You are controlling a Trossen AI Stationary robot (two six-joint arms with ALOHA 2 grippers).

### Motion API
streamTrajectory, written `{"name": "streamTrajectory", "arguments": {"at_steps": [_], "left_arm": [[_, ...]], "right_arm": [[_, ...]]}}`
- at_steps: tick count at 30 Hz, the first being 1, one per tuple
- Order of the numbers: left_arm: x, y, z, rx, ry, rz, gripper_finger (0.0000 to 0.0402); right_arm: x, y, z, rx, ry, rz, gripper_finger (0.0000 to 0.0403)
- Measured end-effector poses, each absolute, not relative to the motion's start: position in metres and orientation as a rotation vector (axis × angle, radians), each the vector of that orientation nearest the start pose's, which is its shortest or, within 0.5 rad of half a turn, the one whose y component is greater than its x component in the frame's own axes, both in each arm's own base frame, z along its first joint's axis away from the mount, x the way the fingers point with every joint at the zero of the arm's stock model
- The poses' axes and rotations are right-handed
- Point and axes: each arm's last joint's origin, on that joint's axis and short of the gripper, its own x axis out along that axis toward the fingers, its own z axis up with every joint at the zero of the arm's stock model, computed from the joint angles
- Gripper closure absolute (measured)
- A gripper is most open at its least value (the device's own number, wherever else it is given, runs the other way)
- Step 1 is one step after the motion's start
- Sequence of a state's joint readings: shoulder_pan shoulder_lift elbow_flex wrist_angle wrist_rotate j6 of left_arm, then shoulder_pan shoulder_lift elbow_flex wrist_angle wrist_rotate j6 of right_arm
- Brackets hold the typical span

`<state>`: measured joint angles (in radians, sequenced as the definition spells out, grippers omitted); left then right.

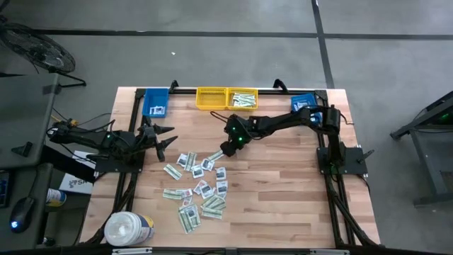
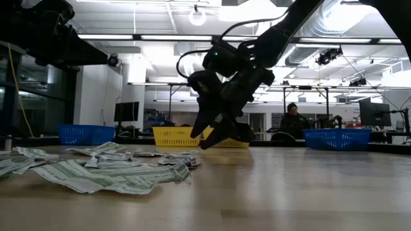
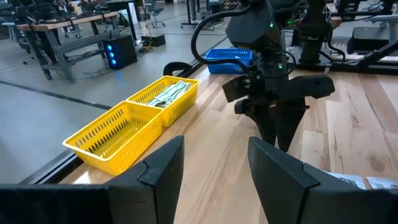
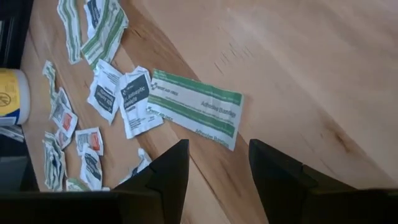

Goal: Pick & Place First Aid Supplies
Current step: Put the green bandage pack into the right yellow bin

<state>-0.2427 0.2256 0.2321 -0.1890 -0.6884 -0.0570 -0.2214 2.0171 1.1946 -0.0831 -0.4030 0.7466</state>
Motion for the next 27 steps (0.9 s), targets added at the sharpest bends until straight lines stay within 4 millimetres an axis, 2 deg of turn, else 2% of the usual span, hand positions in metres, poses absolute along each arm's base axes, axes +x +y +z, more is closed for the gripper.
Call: {"name": "streamTrajectory", "arguments": {"at_steps": [4,9,27], "left_arm": [[0.098,-0.005,0.208,0.027,0.151,0.449,0.0225],[0.098,-0.005,0.208,0.027,0.153,0.448,0.0225],[0.098,-0.005,0.208,0.03,0.156,0.442,0.0225]], "right_arm": [[0.399,-0.078,0.124,1.007,0.887,-0.162,0.0242],[0.405,-0.079,0.106,1.086,0.892,-0.121,0.0242],[0.402,-0.073,0.1,1.063,0.95,-0.135,0.0247]]}}
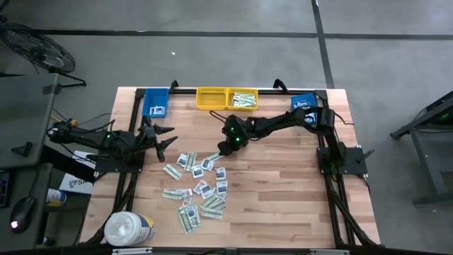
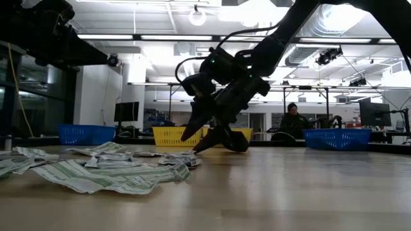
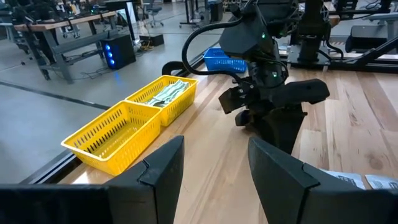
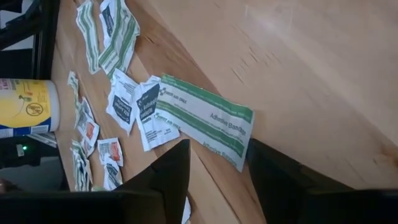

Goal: Pick & Place First Aid Supplies
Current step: Put the green bandage pack into the right yellow bin

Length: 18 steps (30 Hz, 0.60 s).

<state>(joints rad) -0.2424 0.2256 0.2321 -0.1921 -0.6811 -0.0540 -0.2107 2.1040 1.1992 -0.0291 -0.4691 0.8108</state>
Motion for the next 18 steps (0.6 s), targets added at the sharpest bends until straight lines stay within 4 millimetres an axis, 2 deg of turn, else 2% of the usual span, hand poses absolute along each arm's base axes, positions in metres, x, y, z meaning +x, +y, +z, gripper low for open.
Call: {"name": "streamTrajectory", "arguments": {"at_steps": [8,18], "left_arm": [[0.098,-0.005,0.207,0.031,0.156,0.439,0.0225],[0.098,-0.005,0.207,0.031,0.156,0.439,0.0225]], "right_arm": [[0.403,-0.065,0.099,1.026,0.965,-0.123,0.0285],[0.403,-0.061,0.098,1.008,0.968,-0.146,0.0311]]}}
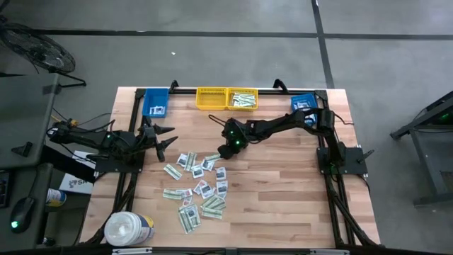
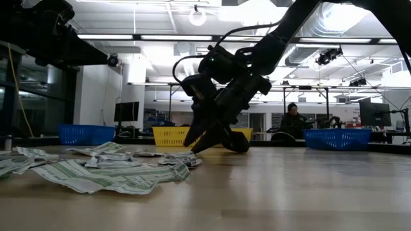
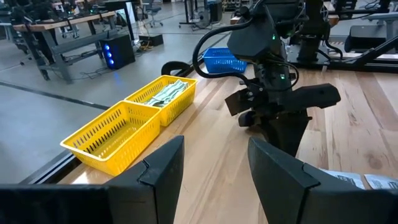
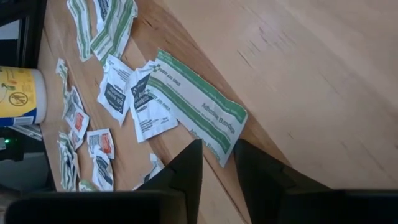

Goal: Pick & Place First Aid Supplies
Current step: Put the green bandage pack into the right yellow bin

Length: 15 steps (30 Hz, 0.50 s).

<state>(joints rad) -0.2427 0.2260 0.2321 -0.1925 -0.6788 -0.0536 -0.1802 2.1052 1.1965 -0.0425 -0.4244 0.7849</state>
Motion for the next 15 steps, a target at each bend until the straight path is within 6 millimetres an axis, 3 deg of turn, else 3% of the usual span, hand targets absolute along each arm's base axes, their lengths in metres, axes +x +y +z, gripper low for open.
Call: {"name": "streamTrajectory", "arguments": {"at_steps": [10,15], "left_arm": [[0.0976,-0.0054,0.2074,0.031,0.157,0.439,0.0225],[0.0976,-0.0054,0.2074,0.032,0.157,0.439,0.0225]], "right_arm": [[0.4024,-0.0612,0.097,0.973,0.966,-0.155,0.0391],[0.4026,-0.0614,0.097,0.967,0.961,-0.163,0.04]]}}
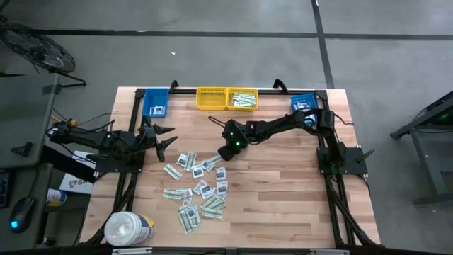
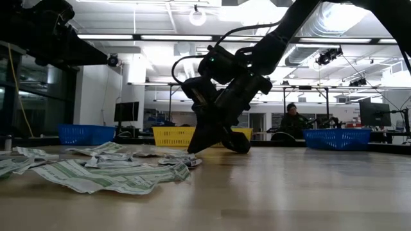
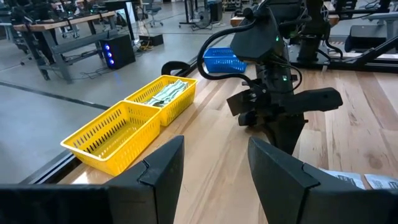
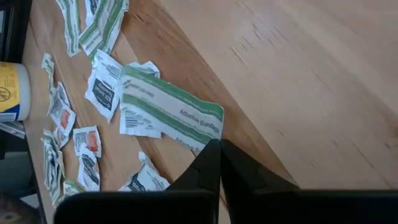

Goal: Pick & Place First Aid Supplies
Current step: Put the green bandage pack into the right yellow bin

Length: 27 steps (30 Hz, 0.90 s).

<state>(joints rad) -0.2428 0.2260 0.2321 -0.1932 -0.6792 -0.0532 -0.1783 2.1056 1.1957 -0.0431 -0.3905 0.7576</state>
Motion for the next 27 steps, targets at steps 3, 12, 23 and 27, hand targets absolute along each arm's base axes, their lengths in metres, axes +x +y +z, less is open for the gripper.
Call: {"name": "streamTrajectory", "arguments": {"at_steps": [3,12,23,27], "left_arm": [[0.098,-0.005,0.207,0.032,0.158,0.44,0.0225],[0.097,-0.005,0.206,0.035,0.166,0.44,0.0225],[0.097,-0.005,0.206,0.034,0.166,0.441,0.0225],[0.097,-0.005,0.206,0.034,0.167,0.441,0.0225]], "right_arm": [[0.404,-0.062,0.098,0.951,0.955,-0.161,0.0402],[0.417,-0.066,0.12,0.825,0.955,-0.159,0.0402],[0.431,-0.079,0.162,0.649,0.969,-0.173,0.0403],[0.434,-0.089,0.178,0.603,0.958,-0.187,0.0403]]}}
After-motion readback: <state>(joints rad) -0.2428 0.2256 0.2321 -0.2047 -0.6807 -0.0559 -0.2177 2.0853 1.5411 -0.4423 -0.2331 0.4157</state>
